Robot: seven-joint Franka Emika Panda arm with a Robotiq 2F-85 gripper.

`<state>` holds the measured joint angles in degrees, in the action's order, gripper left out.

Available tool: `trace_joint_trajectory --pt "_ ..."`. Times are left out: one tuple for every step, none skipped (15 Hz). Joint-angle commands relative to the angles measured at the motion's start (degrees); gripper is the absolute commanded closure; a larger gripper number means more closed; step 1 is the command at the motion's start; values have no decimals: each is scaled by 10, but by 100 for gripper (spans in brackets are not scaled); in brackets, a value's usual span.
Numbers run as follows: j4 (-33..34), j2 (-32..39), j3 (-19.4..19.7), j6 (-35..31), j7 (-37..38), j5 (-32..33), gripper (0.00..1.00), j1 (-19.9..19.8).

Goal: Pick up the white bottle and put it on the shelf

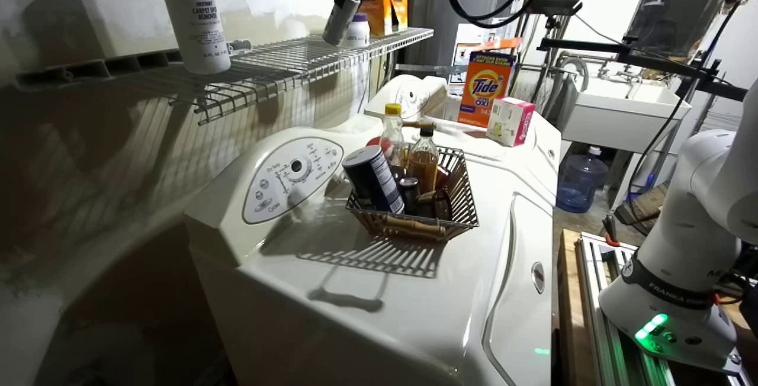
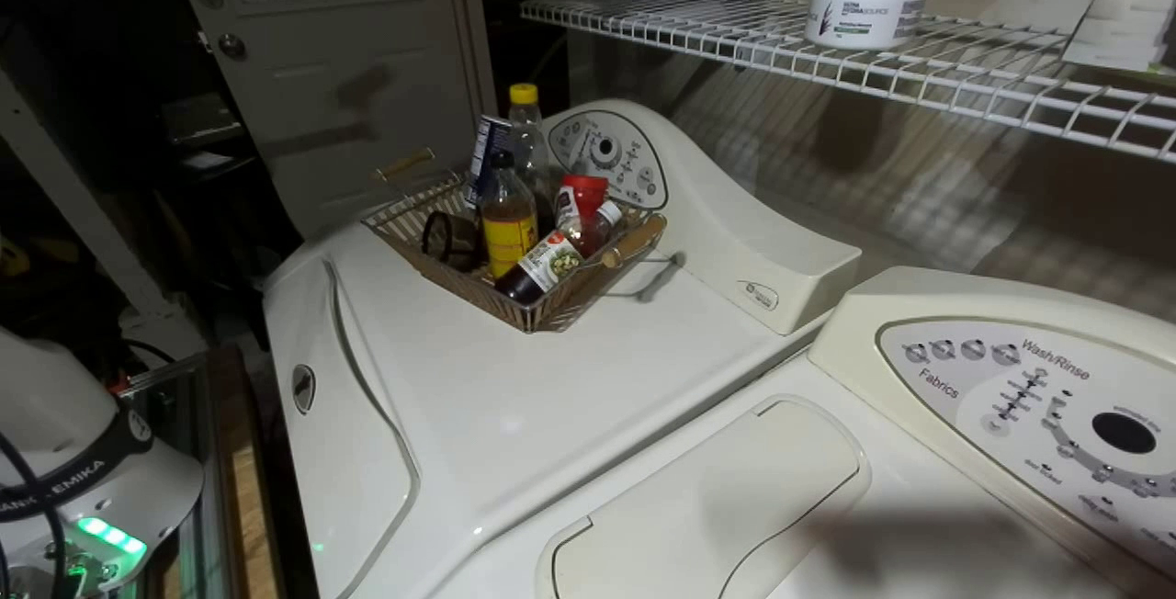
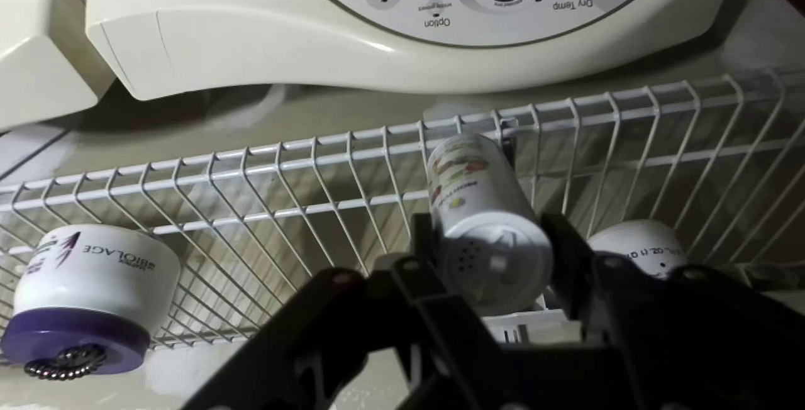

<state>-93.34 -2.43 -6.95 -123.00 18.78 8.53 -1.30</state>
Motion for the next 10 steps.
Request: trace_joint_trajectory --pt "67 55 10 14 3 33 80 18" --pt "77 64 12 15 2 38 80 21" --pt "87 74 14 16 -1 44 80 24" --pt "96 82 15 18 -9 49 80 28" --pt "105 90 16 19 -14 56 80 32" --pt "113 97 17 21 -23 62 80 36" --pt "121 104 19 23 -32 68 80 40" --pt "129 112 20 25 -45 70 80 43" --pt "135 117 21 30 -60 73 80 47" --pt "141 122 22 35 -78 75 80 49"
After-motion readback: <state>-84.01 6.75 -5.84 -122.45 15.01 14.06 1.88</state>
